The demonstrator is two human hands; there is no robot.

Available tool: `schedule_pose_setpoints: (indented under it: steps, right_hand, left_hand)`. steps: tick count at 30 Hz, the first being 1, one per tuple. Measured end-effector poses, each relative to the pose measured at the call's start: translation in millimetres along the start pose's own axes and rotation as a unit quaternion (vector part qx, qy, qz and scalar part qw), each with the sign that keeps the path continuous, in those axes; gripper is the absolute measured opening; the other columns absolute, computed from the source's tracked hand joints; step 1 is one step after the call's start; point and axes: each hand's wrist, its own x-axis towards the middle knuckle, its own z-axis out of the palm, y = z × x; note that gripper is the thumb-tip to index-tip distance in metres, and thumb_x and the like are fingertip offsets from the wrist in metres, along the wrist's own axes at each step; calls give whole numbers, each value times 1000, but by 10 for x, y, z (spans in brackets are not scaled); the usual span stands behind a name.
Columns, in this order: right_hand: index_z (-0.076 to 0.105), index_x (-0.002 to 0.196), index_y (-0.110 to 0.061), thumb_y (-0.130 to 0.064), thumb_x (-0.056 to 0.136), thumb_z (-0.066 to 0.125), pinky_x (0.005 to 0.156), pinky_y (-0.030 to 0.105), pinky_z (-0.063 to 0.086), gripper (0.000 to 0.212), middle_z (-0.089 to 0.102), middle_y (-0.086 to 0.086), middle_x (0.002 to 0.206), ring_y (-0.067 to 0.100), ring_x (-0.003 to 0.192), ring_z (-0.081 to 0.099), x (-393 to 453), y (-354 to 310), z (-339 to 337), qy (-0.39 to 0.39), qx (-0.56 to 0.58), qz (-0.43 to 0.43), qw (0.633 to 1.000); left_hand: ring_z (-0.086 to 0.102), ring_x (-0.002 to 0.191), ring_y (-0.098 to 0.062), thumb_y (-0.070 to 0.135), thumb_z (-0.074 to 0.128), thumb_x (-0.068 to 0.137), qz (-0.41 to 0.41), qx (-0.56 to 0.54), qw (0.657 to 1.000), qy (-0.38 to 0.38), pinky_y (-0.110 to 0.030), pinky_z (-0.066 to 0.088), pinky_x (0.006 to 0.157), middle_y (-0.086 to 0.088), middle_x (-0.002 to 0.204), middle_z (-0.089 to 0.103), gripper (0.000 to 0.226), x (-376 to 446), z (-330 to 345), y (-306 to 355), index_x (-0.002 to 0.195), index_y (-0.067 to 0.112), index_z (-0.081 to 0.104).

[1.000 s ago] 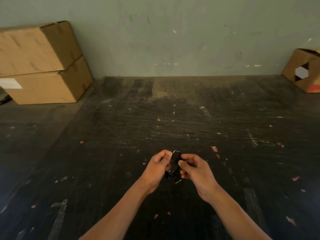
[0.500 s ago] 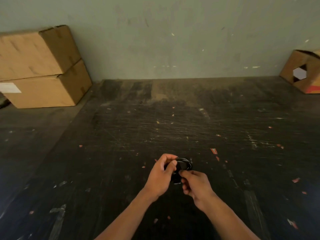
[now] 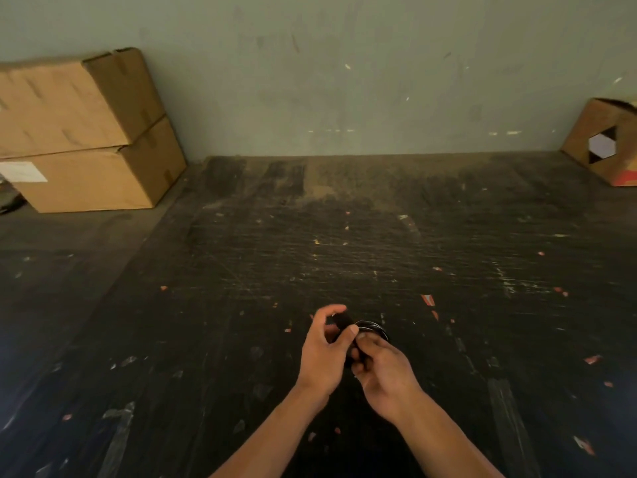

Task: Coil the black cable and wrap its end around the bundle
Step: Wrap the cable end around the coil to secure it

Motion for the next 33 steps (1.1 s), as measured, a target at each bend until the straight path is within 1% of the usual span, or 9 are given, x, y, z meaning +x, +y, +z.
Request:
schedule_pose_setpoints:
  steps: [4, 7, 11, 16, 19, 24, 27, 30, 33]
  right_hand:
    - [69, 110, -3, -4, 95, 54, 80, 39, 49, 22, 69, 17, 100, 25, 85, 61, -14, 23, -36, 11, -40, -9, 999]
    - [65, 110, -8, -8, 93, 60, 82, 41, 53, 17, 71, 16, 101, 28, 88, 67, -44, 59, -78, 46, -131, -59, 989]
    - [67, 107, -17, -8, 92, 62, 78, 33, 57, 18, 73, 6, 98, 19, 88, 70, -70, 64, -121, 61, -240, -183, 951]
    - [67, 112, -25, 1, 89, 64, 76, 22, 57, 34, 72, -4, 105, 3, 95, 69, -70, 46, -176, 2, -286, -232, 930]
    - [65, 113, -30, -6, 92, 62, 84, 23, 56, 32, 71, -10, 106, -5, 97, 66, -42, 28, -223, 16, -384, -299, 873]
    - [64, 112, -27, -15, 93, 61, 81, 9, 49, 22, 66, -15, 102, -6, 95, 62, 19, -34, -275, 30, -528, -460, 714]
    - [67, 107, -19, -14, 93, 59, 80, 18, 54, 17, 64, -7, 100, 1, 89, 63, 85, -113, -314, 21, -574, -504, 645]
    - [70, 103, -11, -14, 92, 60, 83, 26, 55, 15, 61, 1, 107, 8, 92, 61, 121, -173, -365, 22, -600, -532, 597]
    - [70, 103, -9, -16, 93, 57, 96, 32, 52, 18, 59, 6, 124, 12, 108, 60, 133, -196, -421, 3, -605, -530, 594]
  left_hand:
    - [70, 88, 4, 17, 74, 86, -12, -29, 997, 69, -21, 54, 75, 4, 99, 73, 53, 56, 15, -34, 124, 38, 44]
    - [70, 89, 2, 17, 78, 82, -17, -11, 996, 86, -17, 54, 70, 5, 100, 72, 48, 100, 2, -67, 120, 31, 52]
    - [70, 93, -1, 16, 80, 81, -21, -3, 997, 73, -19, 55, 74, 4, 101, 73, 35, 108, -11, -107, 107, 30, 61]
    - [70, 94, 2, 14, 77, 83, -14, -20, 998, 50, -21, 54, 82, 7, 100, 76, 25, 108, -39, -49, 104, 25, 68]
    - [69, 97, 2, 15, 73, 87, -11, -23, 1000, 16, -21, 51, 85, 7, 102, 76, 23, 87, -59, -20, 107, 25, 68]
    - [69, 101, -3, 13, 70, 89, -13, -19, 1000, -15, -28, 53, 94, 4, 104, 76, 21, 60, -48, 18, 108, 23, 68]
    - [70, 100, -3, 12, 69, 90, -11, 3, 999, -40, -29, 54, 93, 4, 104, 76, 21, 67, -50, 33, 108, 22, 68]
    - [71, 96, -4, 13, 70, 89, -17, 20, 997, -68, -24, 57, 83, 3, 103, 76, 20, 85, -73, 31, 108, 21, 68]
    - [73, 91, -10, 14, 71, 89, -35, 22, 994, -103, -19, 51, 67, 1, 98, 77, 18, 92, -94, 43, 107, 19, 69]
